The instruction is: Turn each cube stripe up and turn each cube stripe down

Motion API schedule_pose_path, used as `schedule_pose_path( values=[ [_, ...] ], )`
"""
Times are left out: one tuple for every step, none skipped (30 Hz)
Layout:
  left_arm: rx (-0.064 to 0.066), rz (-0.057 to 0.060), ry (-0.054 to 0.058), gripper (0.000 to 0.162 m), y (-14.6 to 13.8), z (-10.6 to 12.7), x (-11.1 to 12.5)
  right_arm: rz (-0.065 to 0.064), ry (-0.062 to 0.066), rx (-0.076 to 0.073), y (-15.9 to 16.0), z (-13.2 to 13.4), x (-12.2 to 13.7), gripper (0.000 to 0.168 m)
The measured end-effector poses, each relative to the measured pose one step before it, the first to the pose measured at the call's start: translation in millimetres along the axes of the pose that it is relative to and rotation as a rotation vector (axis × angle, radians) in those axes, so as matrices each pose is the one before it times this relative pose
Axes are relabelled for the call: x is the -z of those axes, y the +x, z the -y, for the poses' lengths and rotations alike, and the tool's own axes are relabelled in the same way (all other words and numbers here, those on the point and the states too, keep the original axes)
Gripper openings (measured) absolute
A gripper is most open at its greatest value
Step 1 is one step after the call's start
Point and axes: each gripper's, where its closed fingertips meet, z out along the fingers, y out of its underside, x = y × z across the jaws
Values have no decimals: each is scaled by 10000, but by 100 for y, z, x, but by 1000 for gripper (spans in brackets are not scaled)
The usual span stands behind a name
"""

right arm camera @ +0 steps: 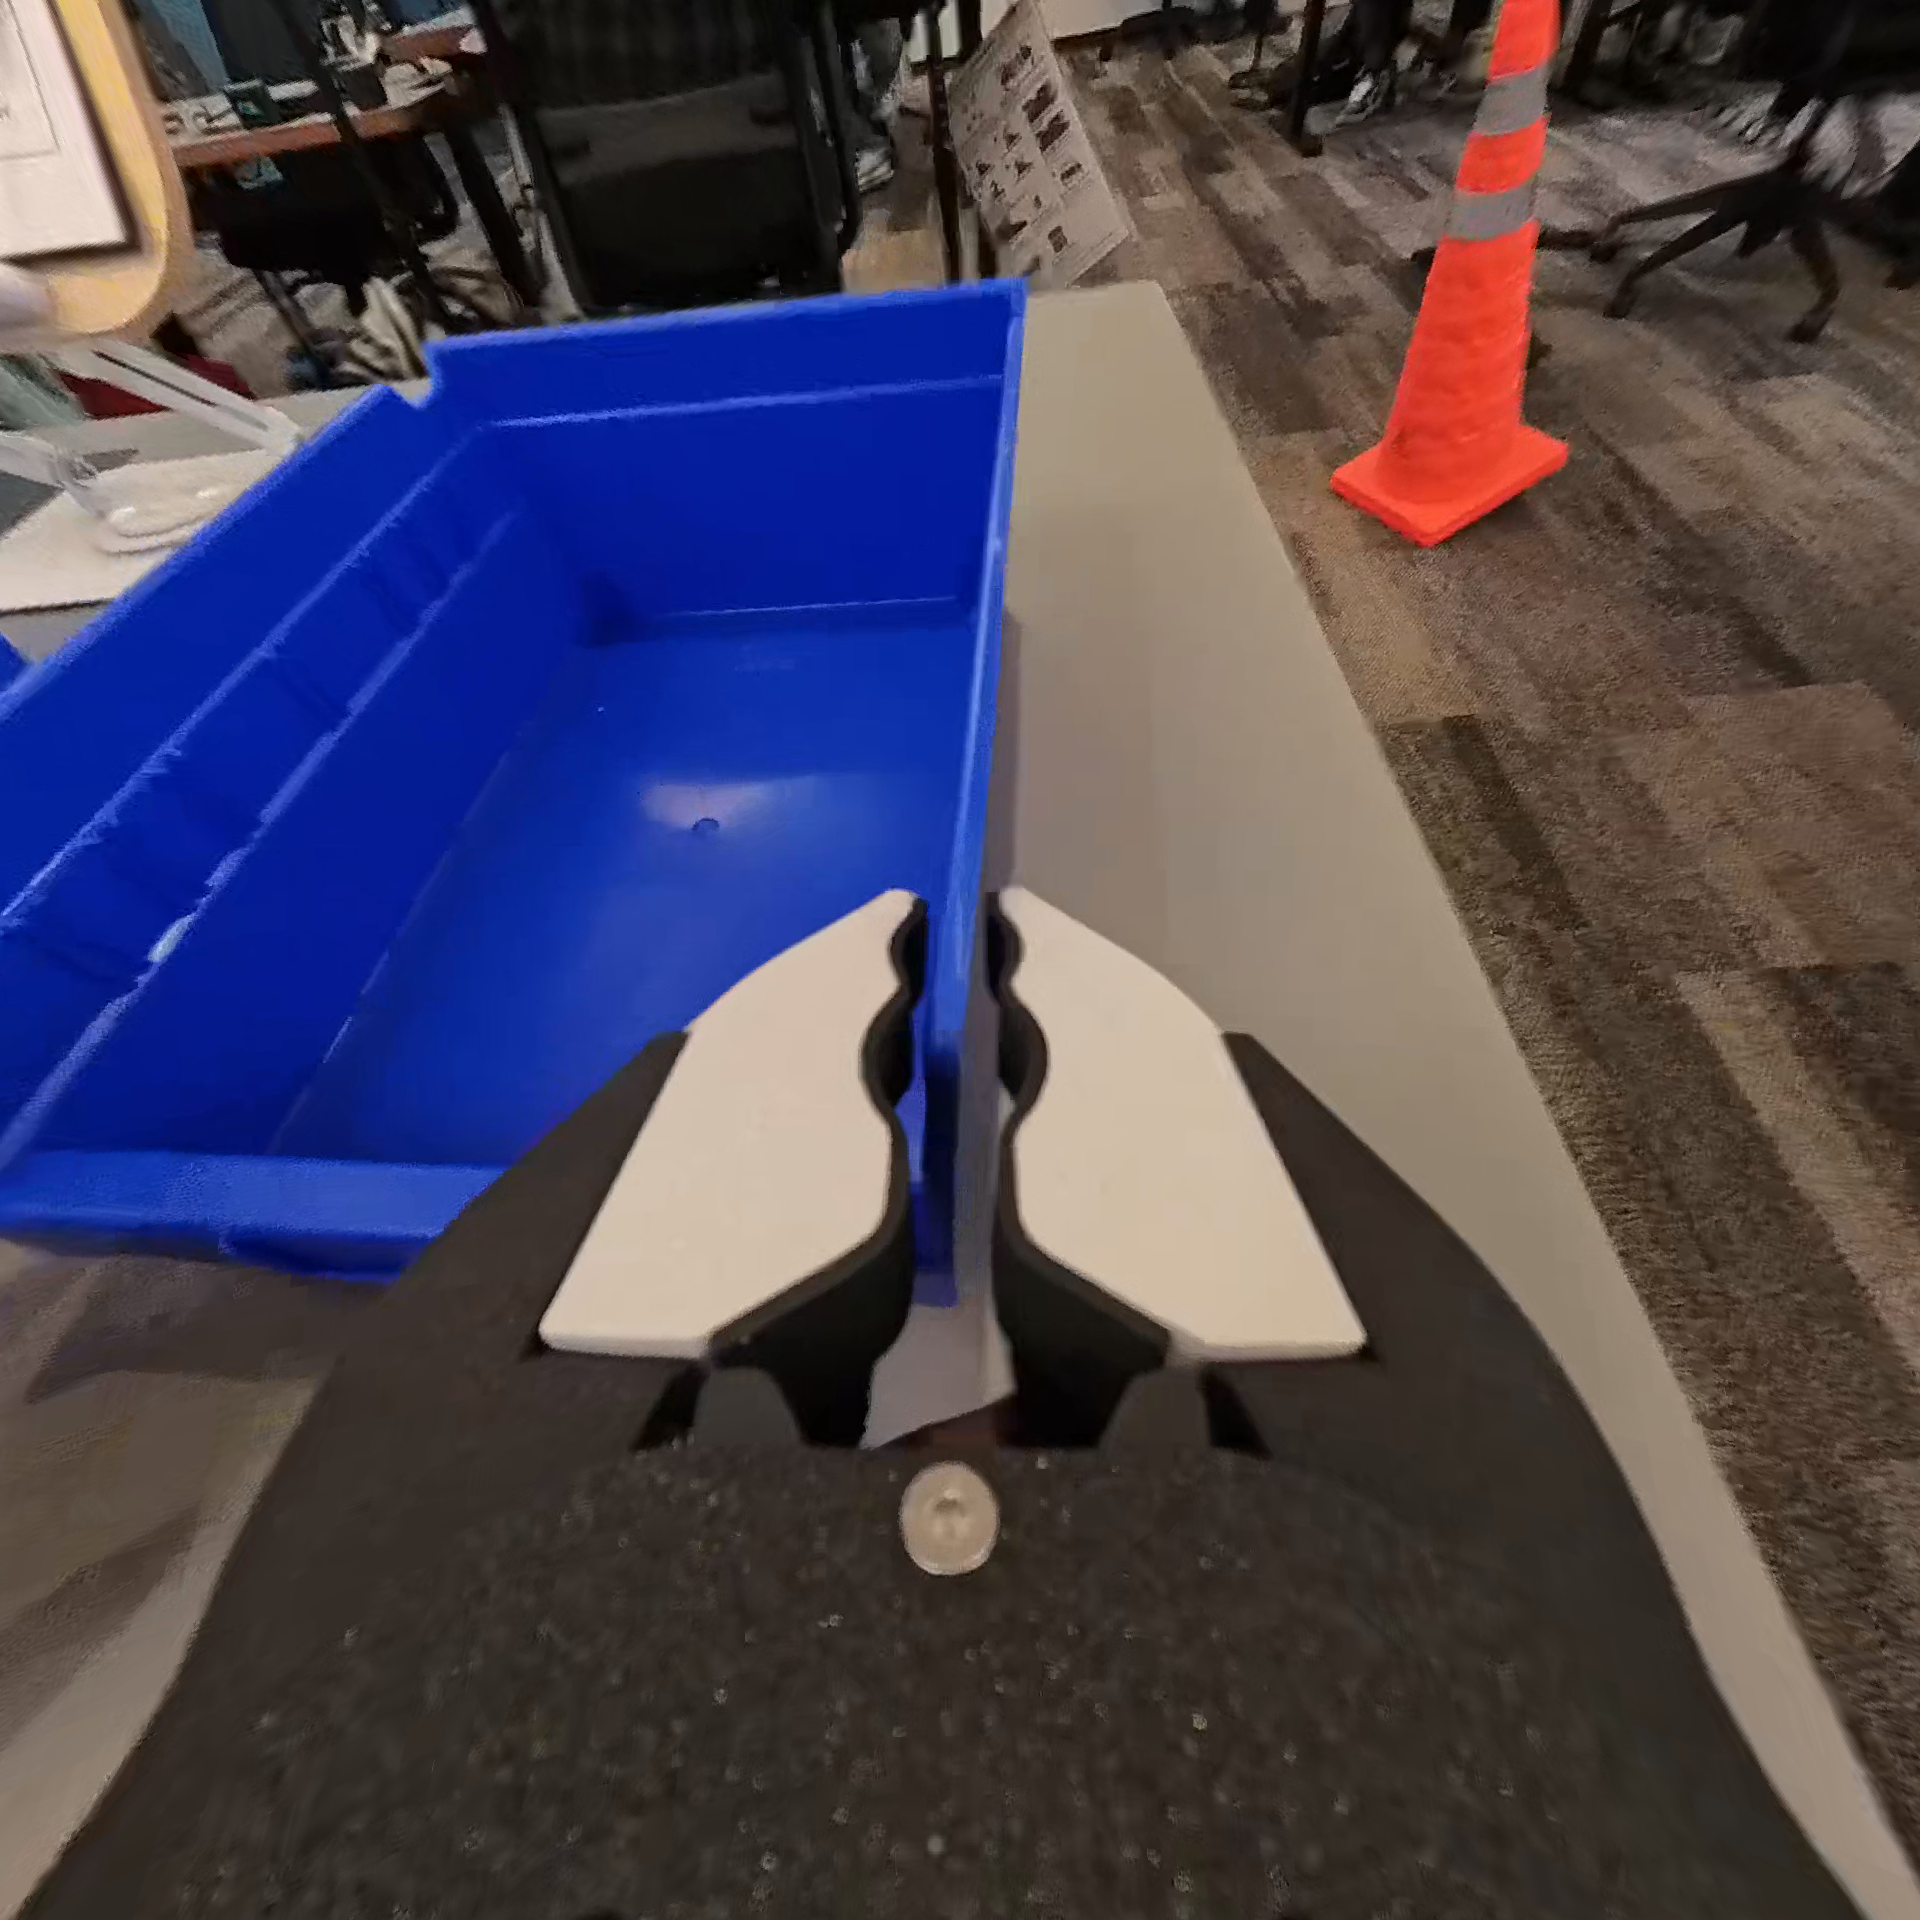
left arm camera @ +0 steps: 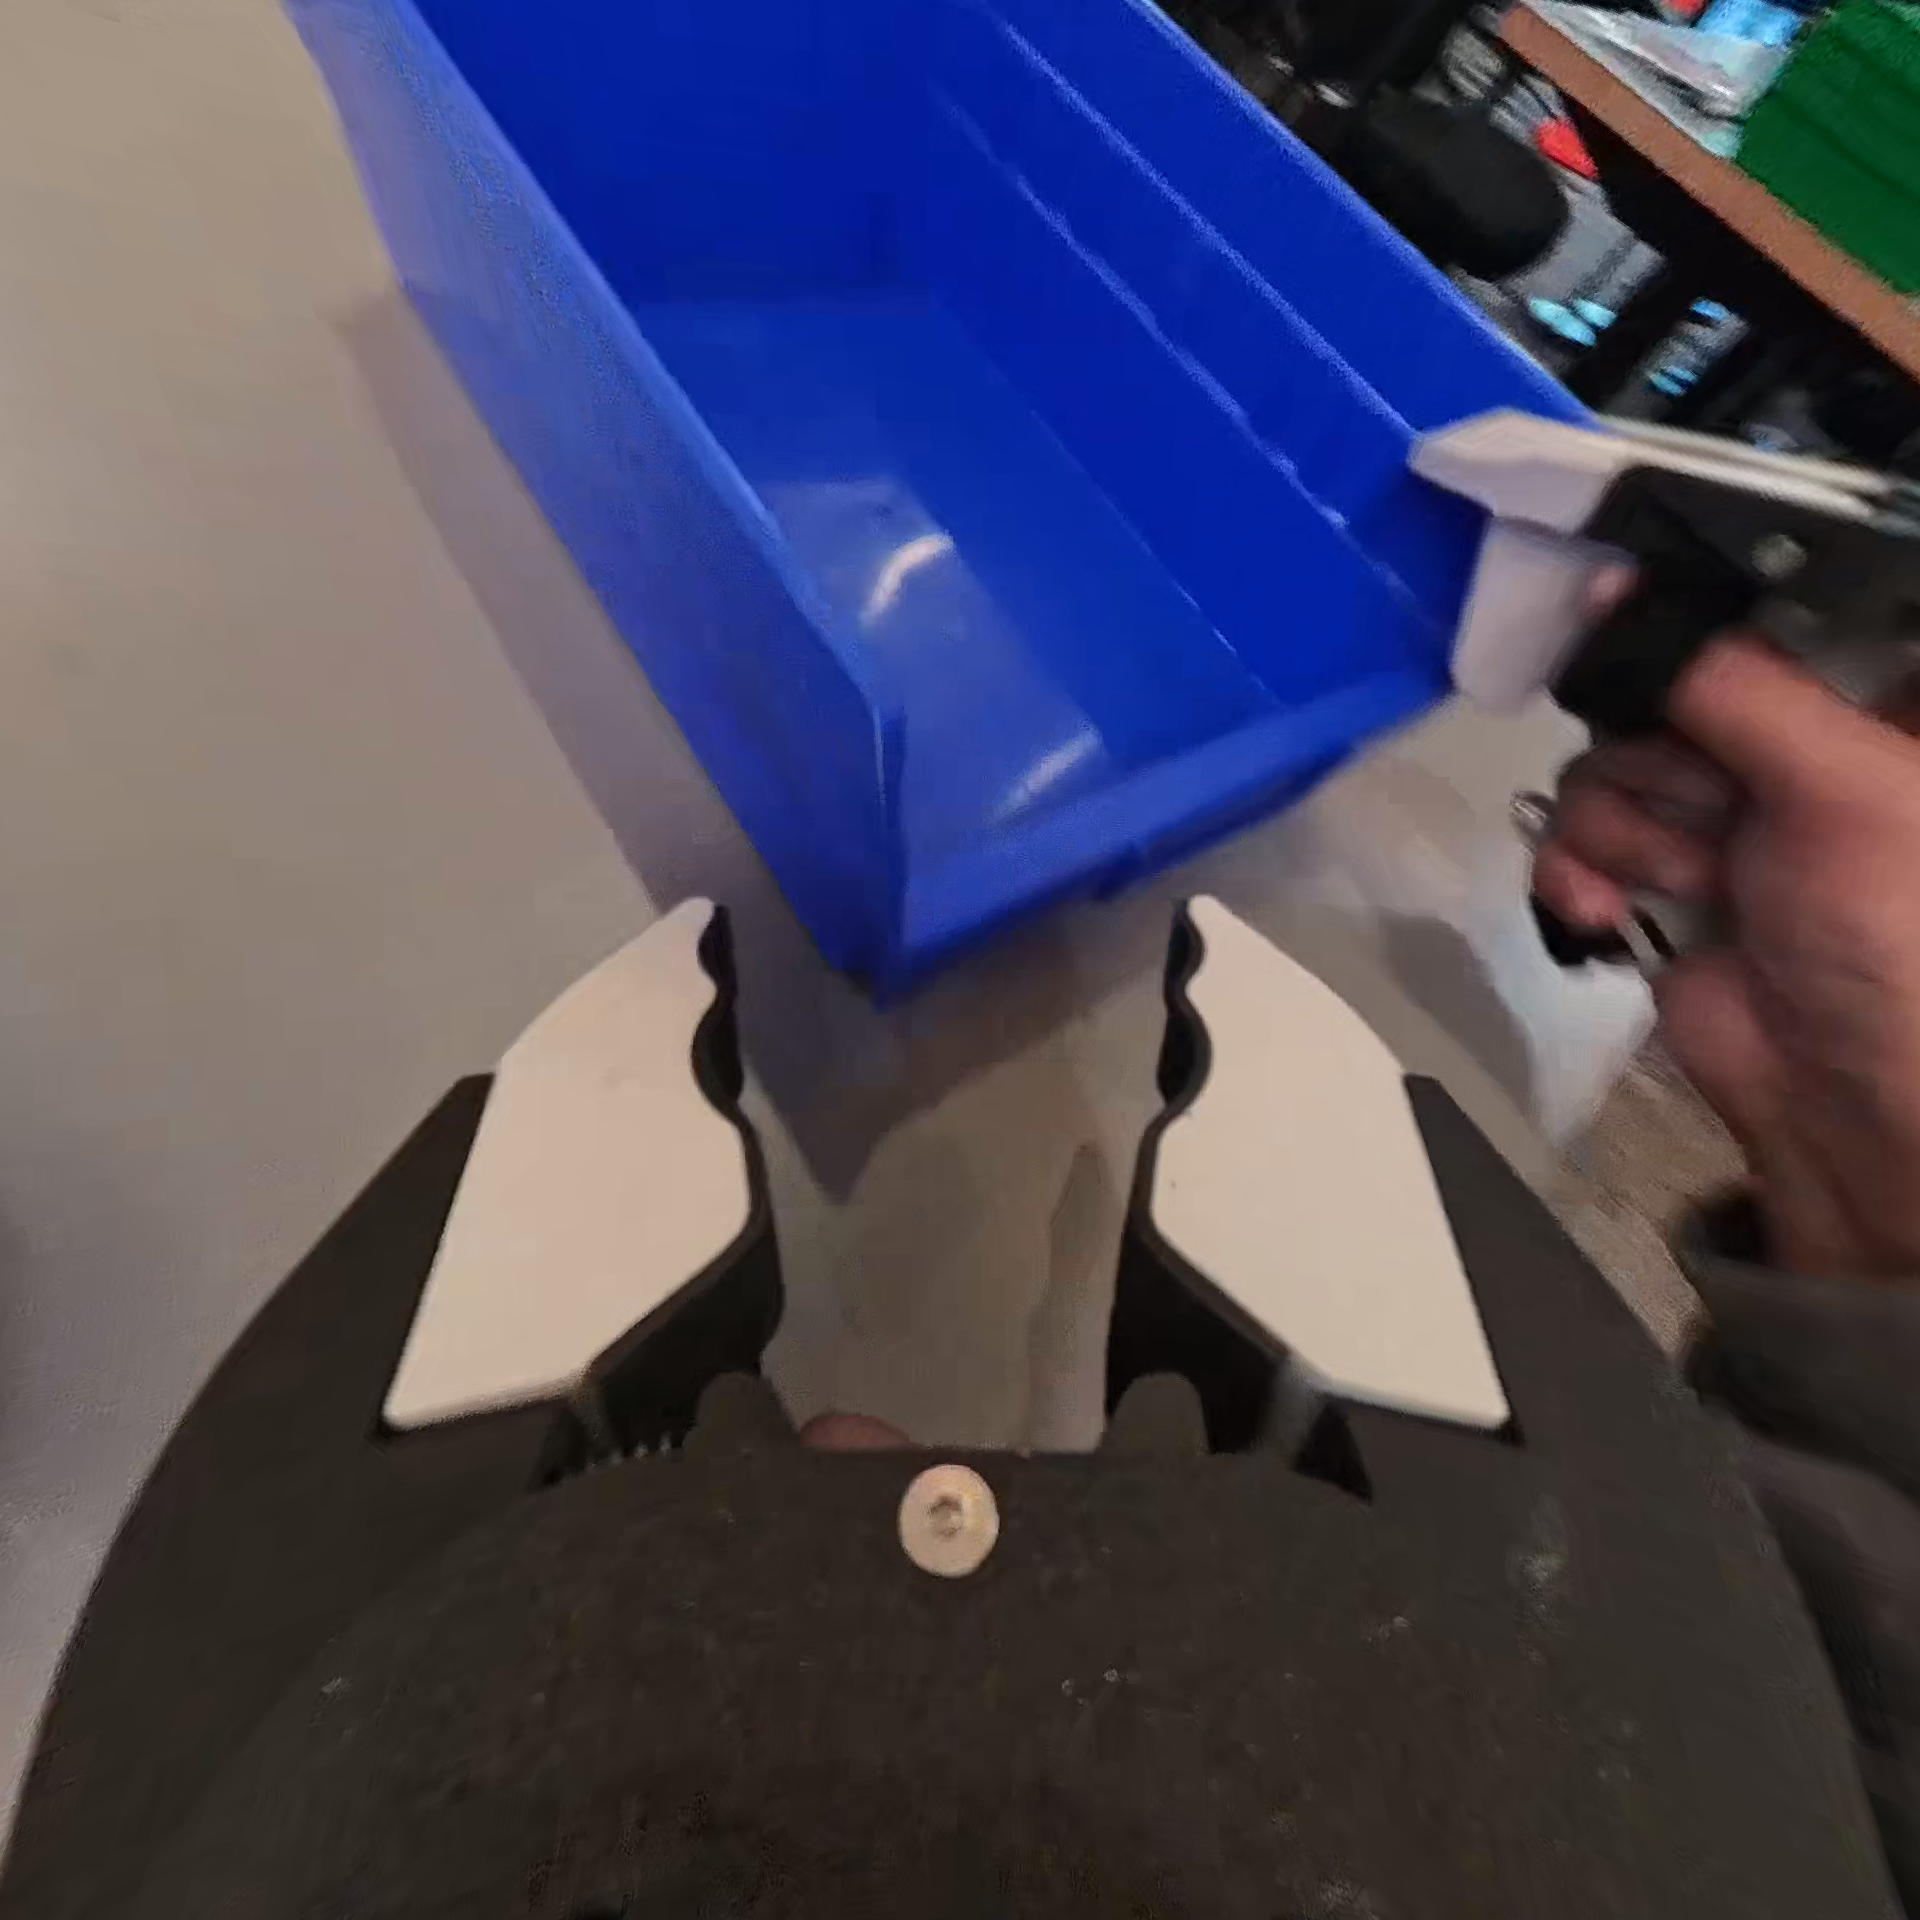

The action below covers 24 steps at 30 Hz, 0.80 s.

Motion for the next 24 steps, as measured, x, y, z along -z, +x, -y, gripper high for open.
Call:
schedule_pose_path(
  values=[
    [34,-348,-40,80,-14,-362,2055,-478,227,213,335,754,770,22],
    [-85,-126,212,80,-506,-47,2672,-628,330,277,271,1092,1272,31],
    [-206,183,335,79,-1157,146,3070,-451,475,323,-406,1414,1594,36],
    [-239,567,363,77,-2071,312,3199,60,544,351,-1656,1564,1707,39],
    [-215,850,403,77,-2975,528,3076,517,479,242,-2932,1421,1568,39],
    [-76,1017,424,75,-3757,525,2699,997,345,25,-4264,1044,1175,40],
    [193,951,350,72,-4112,314,2101,1459,175,-164,-5399,393,522,40],
    [421,648,207,72,-3893,133,1412,1649,-56,-126,-5713,-520,-407,41],
    [492,584,97,72,-3664,-30,850,1346,-276,117,-4800,-1103,-1467,41],
    [473,511,83,72,-3068,-107,312,611,-549,103,-3047,-1361,-2060,43],
    [312,160,26,72,-1894,-212,-184,244,-589,67,-1980,-1205,-2244,47],
    [-65,54,-122,71,-1017,-484,-584,185,-522,90,-1461,-826,-2138,53],
    [-370,303,-286,70,-738,-802,-896,-134,-292,-14,-590,-355,-1946,54],
    [-430,349,-404,70,-400,-883,-972,-310,-126,-175,10,-108,-1783,54],
    [-300,141,-271,69,69,-593,-877,-97,-171,-398,-54,-89,-1604,53],
    [-76,-298,-64,63,699,-227,-569,97,-196,-506,-273,-133,-1429,51],
    [214,-465,49,49,869,79,-240,264,-154,-328,-596,-88,-1205,45],
    [165,203,-10,48,-101,136,-116,-139,-17,-159,-125,46,-871,40],
    [-24,287,-70,38,-407,235,68,-567,181,-101,325,319,-452,39],
    [4,509,150,12,-1088,565,398,-586,53,-226,370,307,-181,34],
    [-134,359,97,8,-1134,271,288,-219,-4,-440,-97,356,138,16],
    [57,-28,143,6,-924,483,375,-90,300,-250,-572,627,239,6],
    [-16,44,-20,5,-999,228,252,-285,159,113,-1033,324,169,4],
    [-229,398,61,4,-1555,197,371,-173,291,246,-1613,373,104,4]
  ],
)
